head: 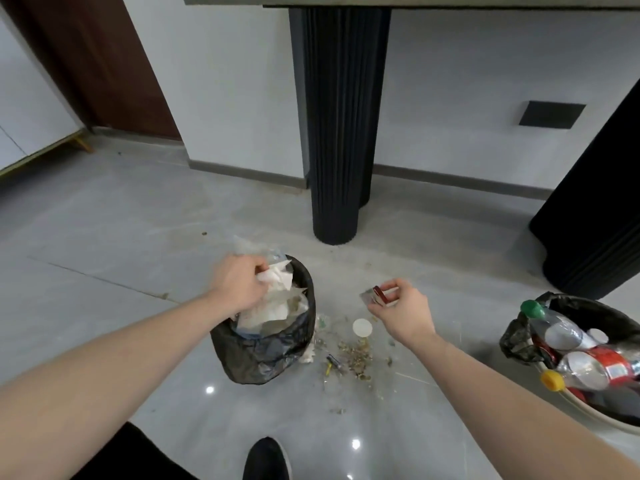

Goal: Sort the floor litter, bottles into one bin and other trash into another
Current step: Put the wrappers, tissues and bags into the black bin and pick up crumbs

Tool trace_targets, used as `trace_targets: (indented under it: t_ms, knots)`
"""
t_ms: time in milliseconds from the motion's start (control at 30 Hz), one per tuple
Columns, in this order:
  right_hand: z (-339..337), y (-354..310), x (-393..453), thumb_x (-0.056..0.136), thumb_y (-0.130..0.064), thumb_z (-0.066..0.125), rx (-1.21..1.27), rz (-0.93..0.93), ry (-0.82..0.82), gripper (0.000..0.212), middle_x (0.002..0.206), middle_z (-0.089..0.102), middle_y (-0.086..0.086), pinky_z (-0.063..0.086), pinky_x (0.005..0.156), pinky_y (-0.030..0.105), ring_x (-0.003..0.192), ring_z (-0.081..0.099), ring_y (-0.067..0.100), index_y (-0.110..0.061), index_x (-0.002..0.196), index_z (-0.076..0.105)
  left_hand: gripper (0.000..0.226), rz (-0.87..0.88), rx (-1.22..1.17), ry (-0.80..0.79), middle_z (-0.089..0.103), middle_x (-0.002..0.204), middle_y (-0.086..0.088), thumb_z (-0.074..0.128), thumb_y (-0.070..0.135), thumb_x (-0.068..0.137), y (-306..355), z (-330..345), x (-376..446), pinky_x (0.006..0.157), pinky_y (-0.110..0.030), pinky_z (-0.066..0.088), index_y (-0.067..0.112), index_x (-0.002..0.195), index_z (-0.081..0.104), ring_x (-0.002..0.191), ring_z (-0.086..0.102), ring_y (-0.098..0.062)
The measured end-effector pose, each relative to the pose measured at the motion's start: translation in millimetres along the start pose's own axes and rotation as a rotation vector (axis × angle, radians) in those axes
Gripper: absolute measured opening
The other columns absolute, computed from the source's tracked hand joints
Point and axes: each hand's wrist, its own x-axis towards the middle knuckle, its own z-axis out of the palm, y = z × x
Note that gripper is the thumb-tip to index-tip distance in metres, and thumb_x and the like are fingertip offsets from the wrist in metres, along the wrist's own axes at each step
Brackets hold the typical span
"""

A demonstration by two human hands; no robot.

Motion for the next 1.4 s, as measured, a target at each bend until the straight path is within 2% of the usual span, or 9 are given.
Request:
trace_targets:
  t_ms: [133, 367, 567, 667, 767, 867, 1033, 1200, 1400]
  knots:
    - [30.2, -65.4, 4.2, 0.072, -0.039, 0.089, 0.184, -0.004, -0.079, 0.038, 0.082, 0.072, -0.005, 0.050, 0.058, 0.019, 0.075, 0.070, 0.012, -0.022, 0.095, 0.064, 0.034, -0.074, 0.034, -0.257, 0.069, 0.106, 0.010, 0.080, 0.026, 0.079, -31.3, -2.2, 3.0, 0.087, -0.033, 0.055, 0.031, 0.110, 0.067, 0.099, 0.066, -0.017]
    - [111.9, -147.6, 21.9, 0.069, -0.024, 0.091, 0.350, 0.003, -0.160, 0.037, 0.093, 0.074, 0.001, 0.049, 0.060, 0.015, 0.076, 0.068, 0.010, -0.023, 0.090, 0.060, 0.017, -0.200, -0.241, -0.068, 0.065, 0.096, 0.011, 0.071, 0.024, 0.088, -54.3, -21.6, 12.7, 0.073, -0.026, 0.045, 0.030, 0.102, 0.064, 0.088, 0.063, -0.016]
    - [144.9, -159.8, 31.9, 0.071, -0.035, 0.091, 0.184, -0.055, -0.224, 0.049, 0.093, 0.063, -0.008, 0.058, 0.078, 0.033, 0.090, 0.065, 0.016, -0.022, 0.104, 0.058, 0.029, -0.246, -0.333, 0.128, 0.065, 0.101, 0.014, 0.065, 0.020, 0.083, -53.6, -36.4, 15.1, 0.082, -0.033, 0.053, 0.032, 0.110, 0.063, 0.087, 0.063, -0.015]
    - [125.3, -137.5, 37.4, 0.076, -0.025, 0.086, 0.002, -0.082, -0.285, 0.058, 0.118, 0.062, -0.004, 0.053, 0.084, 0.028, 0.106, 0.061, 0.017, -0.021, 0.127, 0.059, 0.030, -0.148, -0.307, 0.159, 0.062, 0.102, 0.016, 0.065, 0.020, 0.085, -29.7, -39.4, 11.1, 0.077, -0.033, 0.053, 0.034, 0.111, 0.061, 0.084, 0.062, -0.010]
    - [89.3, -93.4, 44.1, 0.080, -0.019, 0.076, -0.082, -0.106, -0.208, 0.052, 0.131, 0.062, -0.007, 0.052, 0.089, 0.027, 0.108, 0.065, 0.017, -0.026, 0.129, 0.060, 0.033, -0.007, -0.279, 0.117, 0.061, 0.105, 0.016, 0.065, 0.019, 0.085, 4.3, -30.5, 0.9, 0.075, -0.031, 0.053, 0.033, 0.114, 0.062, 0.091, 0.061, -0.009]
    - [52.1, -34.8, 42.8, 0.084, -0.015, 0.069, -0.129, -0.050, -0.157, 0.044, 0.127, 0.062, -0.011, 0.049, 0.068, 0.021, 0.089, 0.068, 0.013, -0.028, 0.124, 0.061, 0.034, 0.169, -0.180, 0.033, 0.059, 0.108, 0.017, 0.063, 0.023, 0.082, 43.0, -9.8, -16.3, 0.082, -0.032, 0.053, 0.035, 0.114, 0.063, 0.095, 0.059, -0.009]
    - [14.3, 70.5, 29.4, 0.081, -0.014, 0.070, -0.350, 0.089, -0.183, 0.046, 0.130, 0.063, -0.001, 0.049, 0.089, 0.026, 0.101, 0.066, 0.019, -0.025, 0.125, 0.062, 0.034, 0.382, 0.030, -0.407, 0.054, 0.117, 0.007, 0.063, 0.024, 0.086, 90.4, 73.7, -60.9, 0.078, -0.029, 0.045, 0.027, 0.119, 0.060, 0.105, 0.057, -0.016]
    - [27.3, 134.6, 21.7, 0.083, -0.027, 0.073, -0.447, 0.188, -0.310, 0.055, 0.140, 0.052, 0.005, 0.047, 0.102, 0.030, 0.118, 0.059, 0.025, -0.023, 0.135, 0.055, 0.058, 0.255, 0.231, -0.715, 0.043, 0.140, -0.010, 0.066, 0.013, 0.082, 94.3, 171.2, -83.4, 0.103, -0.041, 0.046, 0.014, 0.137, 0.048, 0.123, 0.052, -0.031]
    - [68.4, 160.3, 47.6, 0.085, -0.032, 0.071, -0.525, 0.087, -0.406, 0.074, 0.158, 0.031, 0.000, 0.029, 0.117, 0.029, 0.141, 0.037, 0.025, -0.024, 0.151, 0.039, 0.071, -0.207, -0.059, -0.600, 0.031, 0.151, -0.006, 0.068, 0.032, 0.090, 73.3, 239.3, -81.5, 0.111, -0.039, 0.042, 0.018, 0.150, 0.032, 0.134, 0.040, -0.028]
